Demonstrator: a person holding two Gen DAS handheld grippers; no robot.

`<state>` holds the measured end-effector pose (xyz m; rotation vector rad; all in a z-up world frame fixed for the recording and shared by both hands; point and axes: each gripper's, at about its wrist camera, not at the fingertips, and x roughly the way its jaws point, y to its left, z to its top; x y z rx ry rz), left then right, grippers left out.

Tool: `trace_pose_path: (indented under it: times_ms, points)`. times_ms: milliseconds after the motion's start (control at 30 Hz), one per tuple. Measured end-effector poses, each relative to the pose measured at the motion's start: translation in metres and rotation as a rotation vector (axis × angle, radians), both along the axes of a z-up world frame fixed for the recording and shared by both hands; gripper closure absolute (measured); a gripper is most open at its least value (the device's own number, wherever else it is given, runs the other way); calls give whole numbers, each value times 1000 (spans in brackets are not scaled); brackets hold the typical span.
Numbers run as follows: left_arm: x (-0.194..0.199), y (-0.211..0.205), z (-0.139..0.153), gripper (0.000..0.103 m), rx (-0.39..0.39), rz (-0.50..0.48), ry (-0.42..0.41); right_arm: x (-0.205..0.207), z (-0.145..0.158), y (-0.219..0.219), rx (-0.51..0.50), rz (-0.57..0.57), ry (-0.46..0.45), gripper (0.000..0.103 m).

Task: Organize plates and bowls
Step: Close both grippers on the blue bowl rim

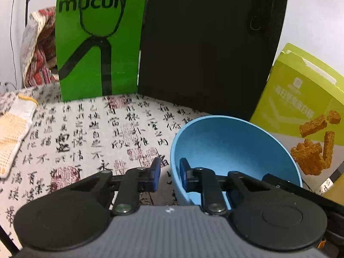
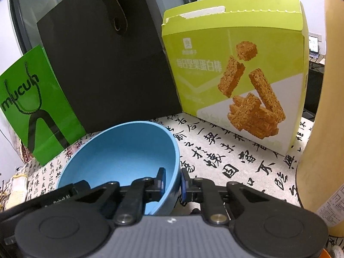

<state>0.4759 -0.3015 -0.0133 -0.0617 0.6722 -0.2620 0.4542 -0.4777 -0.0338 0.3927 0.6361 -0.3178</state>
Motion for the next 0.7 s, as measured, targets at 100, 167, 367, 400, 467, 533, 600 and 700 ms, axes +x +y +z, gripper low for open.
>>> trace_pose_path:
  times_ms: [100,167,367,400,467,533,600,700]
  points:
    - [-2,0,3,90,-10,-1,-18,0,0,1,-10,-1,-2,91]
    - [-2,0,4,91,-15,-3,-21,0,1,2,-13,0,-3,91]
    - [-1,3,4,91,-39,12,-6,0,2,4,-25,4,-9,92]
    - [-1,3,4,91,-43,15,-6,0,2,4,-25,3,-10,92]
    - [-2,3,4,91,-44,20,-8,-1,3,4,-27,3,-13,93]
    - [-2,3,4,91,-43,18,-9,-1,3,4,-27,0,-12,93]
    - [-3,2,4,91,-39,17,-11,-1,2,3,-24,-1,-11,93]
    - [-3,1,4,91,-37,16,-5,0,2,2,-20,-3,-10,93]
